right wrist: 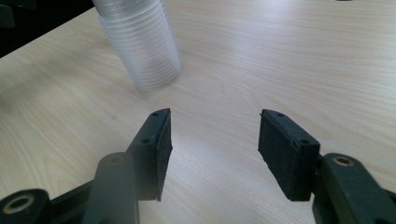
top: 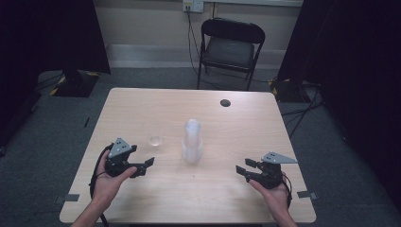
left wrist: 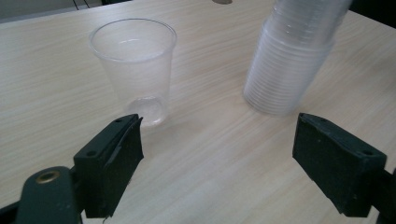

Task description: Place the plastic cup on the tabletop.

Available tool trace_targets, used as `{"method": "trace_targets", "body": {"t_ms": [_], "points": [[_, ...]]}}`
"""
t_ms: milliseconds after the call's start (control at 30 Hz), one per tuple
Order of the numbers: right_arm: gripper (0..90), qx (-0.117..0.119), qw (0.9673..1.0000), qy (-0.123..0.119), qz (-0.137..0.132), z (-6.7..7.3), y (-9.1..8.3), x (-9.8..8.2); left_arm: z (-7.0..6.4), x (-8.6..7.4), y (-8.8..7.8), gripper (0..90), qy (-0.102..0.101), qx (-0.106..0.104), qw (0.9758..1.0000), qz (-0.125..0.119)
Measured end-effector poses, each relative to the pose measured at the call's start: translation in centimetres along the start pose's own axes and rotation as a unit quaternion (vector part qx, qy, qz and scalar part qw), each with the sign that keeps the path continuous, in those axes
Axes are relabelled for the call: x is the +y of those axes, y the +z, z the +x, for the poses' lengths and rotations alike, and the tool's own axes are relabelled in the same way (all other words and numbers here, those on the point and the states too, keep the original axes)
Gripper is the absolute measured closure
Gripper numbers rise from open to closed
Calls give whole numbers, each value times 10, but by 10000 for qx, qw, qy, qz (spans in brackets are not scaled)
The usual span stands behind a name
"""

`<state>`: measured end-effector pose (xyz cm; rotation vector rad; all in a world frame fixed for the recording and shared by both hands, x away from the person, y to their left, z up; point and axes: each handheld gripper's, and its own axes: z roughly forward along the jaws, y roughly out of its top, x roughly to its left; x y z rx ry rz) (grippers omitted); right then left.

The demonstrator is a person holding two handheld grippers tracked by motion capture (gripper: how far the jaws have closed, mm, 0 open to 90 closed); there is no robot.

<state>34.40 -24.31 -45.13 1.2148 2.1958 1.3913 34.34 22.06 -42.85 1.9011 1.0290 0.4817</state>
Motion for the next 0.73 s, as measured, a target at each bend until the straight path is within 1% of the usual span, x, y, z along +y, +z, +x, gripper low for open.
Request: {"method": "trace_targets", "body": {"t_ms": [33, 67, 100, 133, 167, 233, 267, 333, 367, 400, 433, 533, 600, 667, 700, 733], "points": [[443, 5, 10000, 1, 0, 0, 0, 0, -3, -2, -1, 158, -77, -22, 10000, -11], [443, 8, 10000, -4, 0, 0, 0, 0, -8, -5, -2, 158, -116, -99, 9999, 9], [443, 4, 10000, -21, 1, 0, -1, 0, -10, -6, -2, 158, -103, -122, 9998, 92], [443, 1, 10000, -16, 2, 0, -1, 0, -12, -8, -3, 158, -69, -115, 9998, 113], [443, 3, 10000, -12, 6, -1, -1, 0, -15, -10, -5, 158, -39, -138, 9999, 52], [443, -5, 10000, -14, 13, -1, -1, 0, -18, -14, -8, 156, -66, -156, 9999, 7], [443, -4, 10000, -1, -2, -1, -1, 0, -19, -17, -9, 156, -39, -175, 9998, -21], [442, -3, 10000, 3, 6, -1, -1, -1, -19, -23, -10, 156, -71, -83, 9999, 35], [443, 2, 10000, 2, 18, 0, -1, -2, -19, -26, -10, 156, -97, -83, 9999, 83], [442, 5, 10000, -13, 46, 0, 0, -3, -20, -32, -11, 157, -44, 21, 9999, 112], [442, 5, 10000, -13, 46, 0, 0, -3, -20, -32, -11, 157, -44, 21, 9999, 112], [438, 5, 10000, -7, 69, 0, 1, -6, -22, -42, -13, 158, 6, -19, 9998, 197], [430, -14, 9999, 3, 109, 0, 2, -8, -22, -47, -10, 158, 44, -55, 9994, 334], [408, -50, 9999, 18, 124, -1, 3, -10, -22, -49, -5, 159, 39, -152, 9990, 430], [404, -75, 9999, 40, 131, -1, 3, -10, -23, -49, -3, 161, 82, -125, 9987, 497], [395, -95, 9999, 28, 127, -2, 4, -10, -24, -50, -1, 162, 130, -141, 9983, 550]]}}
